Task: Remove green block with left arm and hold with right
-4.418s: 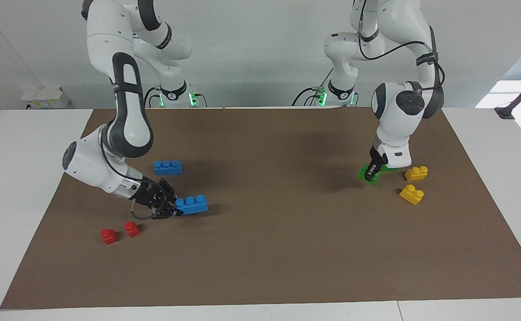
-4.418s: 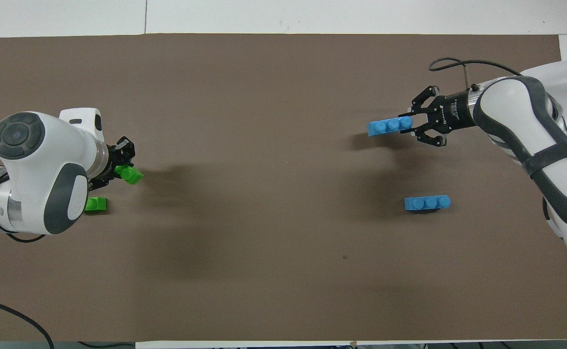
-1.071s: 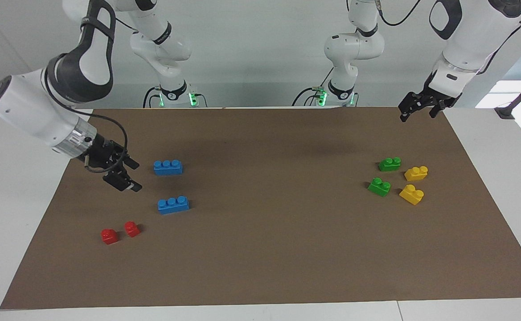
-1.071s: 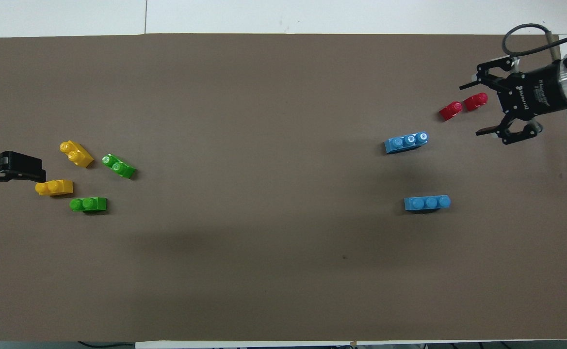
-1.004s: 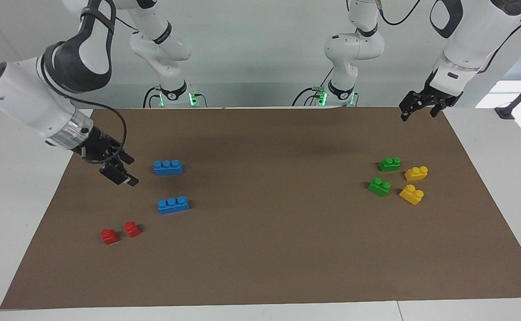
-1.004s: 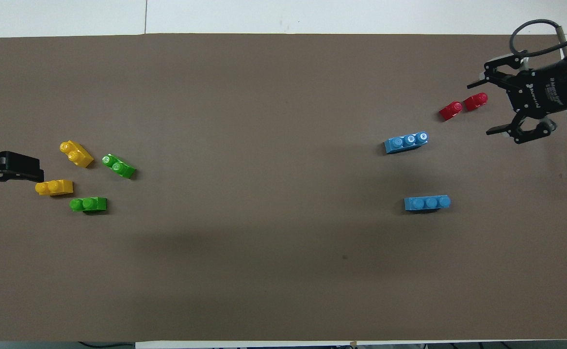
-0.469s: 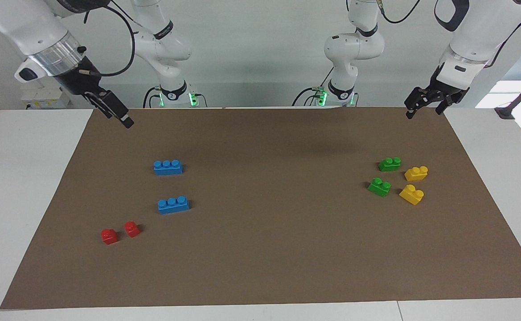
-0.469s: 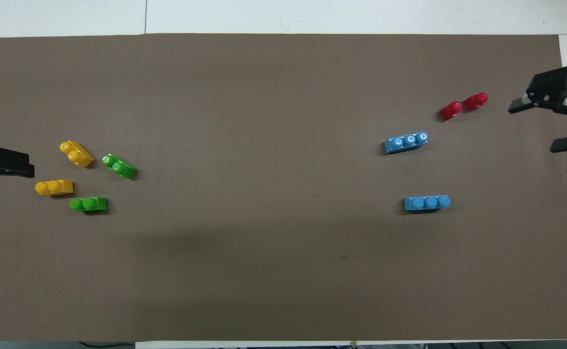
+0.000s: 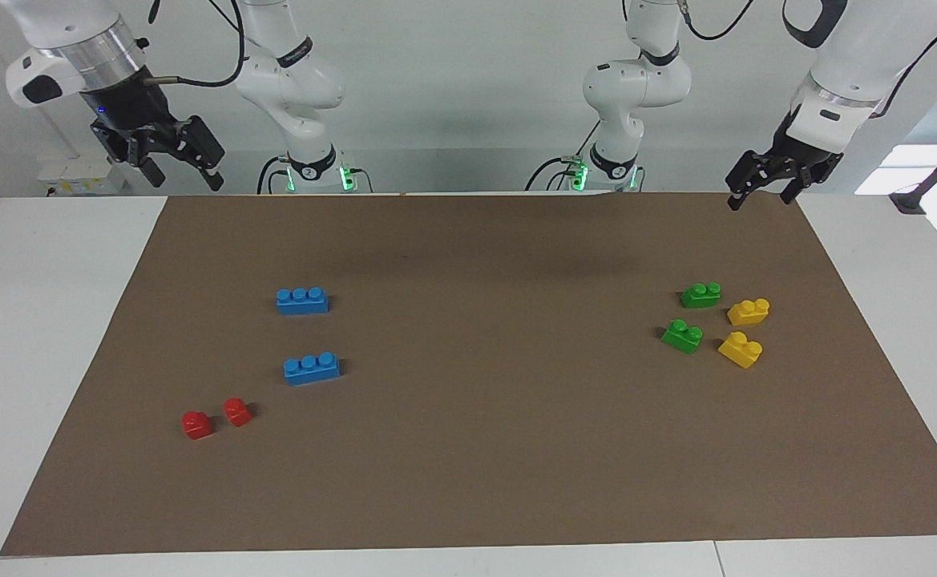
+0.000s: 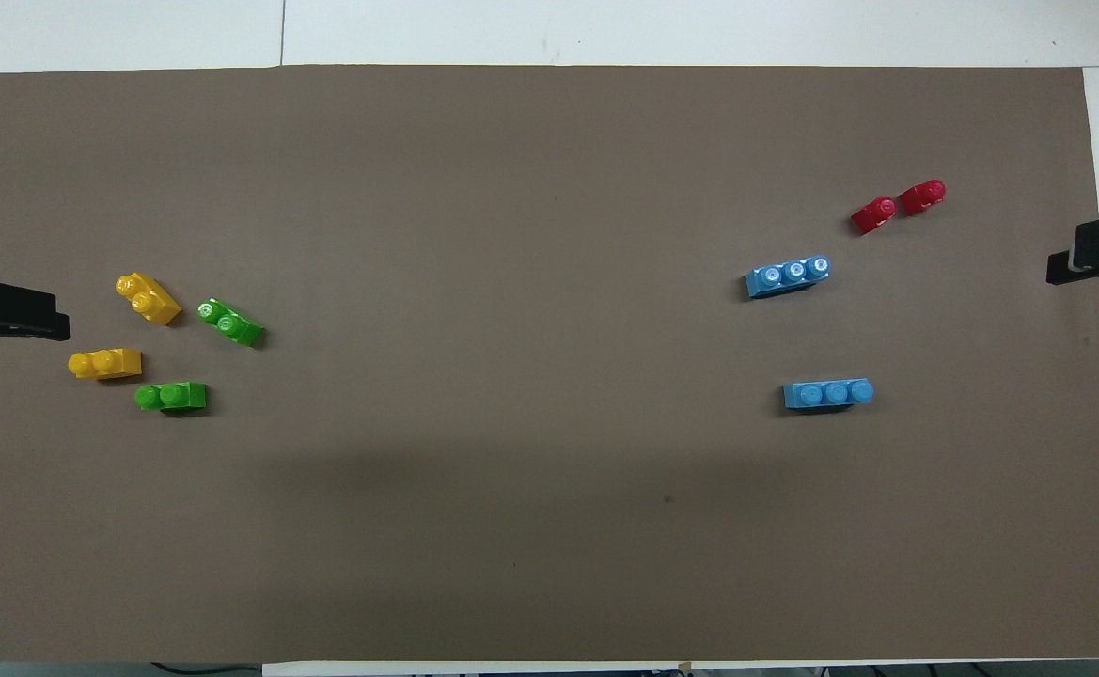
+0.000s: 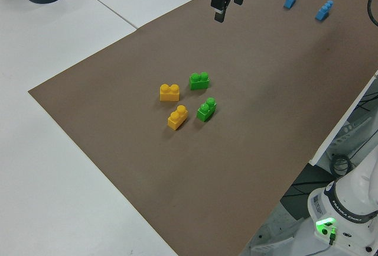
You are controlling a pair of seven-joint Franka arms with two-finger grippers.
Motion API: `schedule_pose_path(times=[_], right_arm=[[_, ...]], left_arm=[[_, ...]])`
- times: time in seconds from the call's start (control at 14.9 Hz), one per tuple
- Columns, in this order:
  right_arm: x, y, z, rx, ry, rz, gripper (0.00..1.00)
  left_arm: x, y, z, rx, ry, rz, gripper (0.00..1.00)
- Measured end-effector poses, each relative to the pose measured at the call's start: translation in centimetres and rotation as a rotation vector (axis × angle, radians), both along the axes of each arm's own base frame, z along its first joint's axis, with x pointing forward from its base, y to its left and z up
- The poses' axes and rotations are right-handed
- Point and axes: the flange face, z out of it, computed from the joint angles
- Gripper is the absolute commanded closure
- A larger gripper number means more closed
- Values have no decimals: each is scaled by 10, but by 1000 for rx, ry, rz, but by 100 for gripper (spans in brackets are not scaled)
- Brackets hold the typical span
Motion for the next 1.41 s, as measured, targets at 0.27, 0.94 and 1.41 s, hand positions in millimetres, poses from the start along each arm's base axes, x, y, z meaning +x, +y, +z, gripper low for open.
schedule_pose_path(times=[0.27,0.94,1.41], right_arm=[[5,13,-11,-21,23,34,0],[15,9,-34,-42,69,34,0],[12,13,-39,-70,84,44,0]], left_arm=[[0,-1,1,-1,-2,-3,0],[0,-3,1,-1,-3,-10,0],[0,-3,1,0,-2,-16,0]])
